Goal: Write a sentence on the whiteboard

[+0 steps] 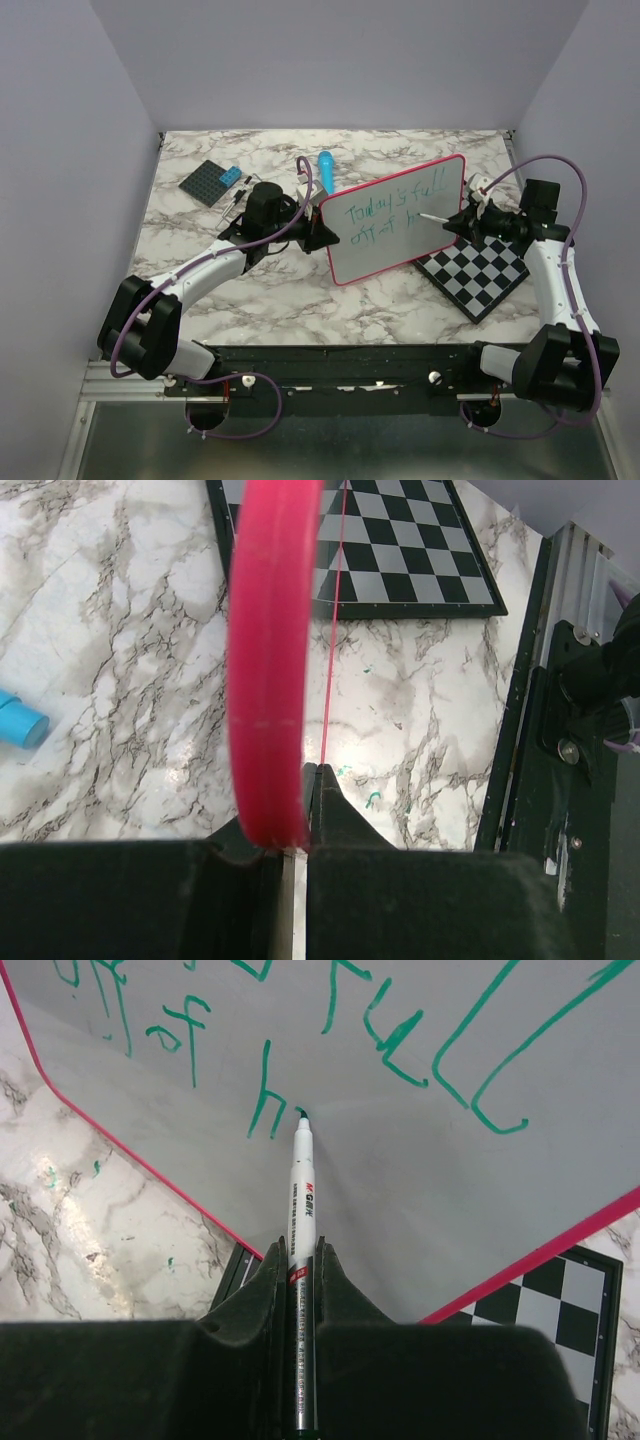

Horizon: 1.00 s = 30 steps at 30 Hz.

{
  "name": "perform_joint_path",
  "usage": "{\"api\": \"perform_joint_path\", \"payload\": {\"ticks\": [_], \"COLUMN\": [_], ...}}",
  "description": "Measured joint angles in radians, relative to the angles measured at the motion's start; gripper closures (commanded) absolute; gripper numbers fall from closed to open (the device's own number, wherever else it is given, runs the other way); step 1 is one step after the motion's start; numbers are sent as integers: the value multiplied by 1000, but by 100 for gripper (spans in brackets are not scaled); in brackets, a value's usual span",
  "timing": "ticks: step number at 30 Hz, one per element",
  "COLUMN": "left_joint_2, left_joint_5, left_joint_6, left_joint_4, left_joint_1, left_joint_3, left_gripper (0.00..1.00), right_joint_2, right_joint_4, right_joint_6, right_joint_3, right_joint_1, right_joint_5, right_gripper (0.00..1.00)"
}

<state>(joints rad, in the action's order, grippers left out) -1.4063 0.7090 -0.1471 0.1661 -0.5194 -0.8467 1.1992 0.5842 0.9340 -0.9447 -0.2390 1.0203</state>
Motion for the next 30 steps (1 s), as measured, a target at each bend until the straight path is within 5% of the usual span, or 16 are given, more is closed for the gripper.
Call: {"api": "perform_joint_path", "payload": {"ticks": [30], "left_joint_2": [-4], "left_joint_5": [-2], "left_joint_6": [0], "left_joint_4": [0], "left_joint_1": [0], "left_joint_3": [-5], "left_gripper": [100], "right_joint_2": [32], "right_joint_4": [14], "right_joint_6": [63], "right_joint_3": [26], "right_joint_1": [-44], "right_joint_5": [1], "right_gripper": [100]}}
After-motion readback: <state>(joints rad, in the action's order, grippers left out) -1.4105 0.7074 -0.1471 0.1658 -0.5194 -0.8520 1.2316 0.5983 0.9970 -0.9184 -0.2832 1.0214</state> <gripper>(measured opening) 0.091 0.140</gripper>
